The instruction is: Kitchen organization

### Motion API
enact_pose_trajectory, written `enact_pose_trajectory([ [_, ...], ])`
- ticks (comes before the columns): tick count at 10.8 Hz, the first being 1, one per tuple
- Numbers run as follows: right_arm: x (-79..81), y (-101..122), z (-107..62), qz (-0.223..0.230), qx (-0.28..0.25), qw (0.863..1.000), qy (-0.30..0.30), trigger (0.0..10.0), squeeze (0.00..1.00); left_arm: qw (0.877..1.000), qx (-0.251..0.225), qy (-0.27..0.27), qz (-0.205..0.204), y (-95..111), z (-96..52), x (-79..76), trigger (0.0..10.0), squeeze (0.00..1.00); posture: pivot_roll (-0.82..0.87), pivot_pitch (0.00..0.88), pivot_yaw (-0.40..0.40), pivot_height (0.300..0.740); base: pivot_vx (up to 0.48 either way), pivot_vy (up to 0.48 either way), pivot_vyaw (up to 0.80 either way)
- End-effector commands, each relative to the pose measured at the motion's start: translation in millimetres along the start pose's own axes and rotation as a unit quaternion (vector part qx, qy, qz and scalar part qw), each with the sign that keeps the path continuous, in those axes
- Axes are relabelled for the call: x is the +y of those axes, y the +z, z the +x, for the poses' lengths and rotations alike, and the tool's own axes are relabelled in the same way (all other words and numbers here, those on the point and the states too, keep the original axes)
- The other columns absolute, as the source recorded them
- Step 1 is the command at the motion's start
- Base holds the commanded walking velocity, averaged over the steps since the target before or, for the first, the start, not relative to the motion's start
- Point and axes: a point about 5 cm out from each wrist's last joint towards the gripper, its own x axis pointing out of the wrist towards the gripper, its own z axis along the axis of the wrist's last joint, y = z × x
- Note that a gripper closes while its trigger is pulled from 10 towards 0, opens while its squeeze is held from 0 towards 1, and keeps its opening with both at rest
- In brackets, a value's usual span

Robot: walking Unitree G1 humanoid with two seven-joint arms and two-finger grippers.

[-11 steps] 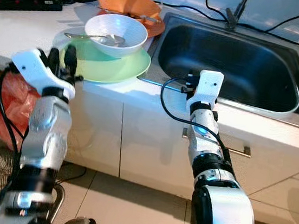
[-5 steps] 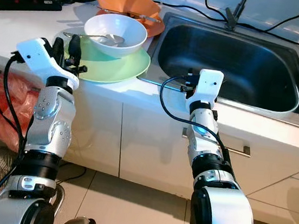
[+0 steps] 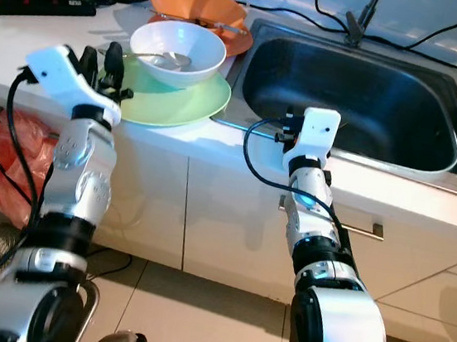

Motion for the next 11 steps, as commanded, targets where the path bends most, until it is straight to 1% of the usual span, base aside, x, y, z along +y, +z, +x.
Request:
enact_pose_trajectory([
  [1, -1.9, 0.1, -1.1, 0.002, -0.002, 1.0, -0.002, 10.0, 0.0, 1.0, 0.005, -0.006, -0.001, -1.6, 3.2, -3.1, 10.0, 0.0, 0.09, 0.084, -0.085, 0.74, 0.0, 0.0, 0.0],
  [2, -2.3, -0.3, -1.5, 0.002, -0.002, 1.0, -0.002, 10.0, 0.0, 1.0, 0.011, -0.006, -0.003, -4.2, 3.6, -2.8, 6.5, 0.0, 0.09, 0.084, -0.084, 0.74, 0.0, 0.0, 0.0],
  [3, -3.3, -0.7, -1.9, 0.002, -0.001, 1.0, -0.004, 10.0, 0.0, 1.0, 0.015, -0.007, -0.006, -6.4, 3.6, -3.3, 0.0, 0.0, 0.09, 0.084, -0.084, 0.74, 0.0, 0.0, 0.0],
  [11, -3.1, -2.2, -2.2, 0.001, 0.004, 1.0, -0.004, 10.0, 0.0, 1.0, -0.009, -0.018, -0.013, 0.1, 6.4, -8.2, 0.0, 0.0, 0.1, 0.079, -0.085, 0.74, 0.0, 0.0, 0.0],
])
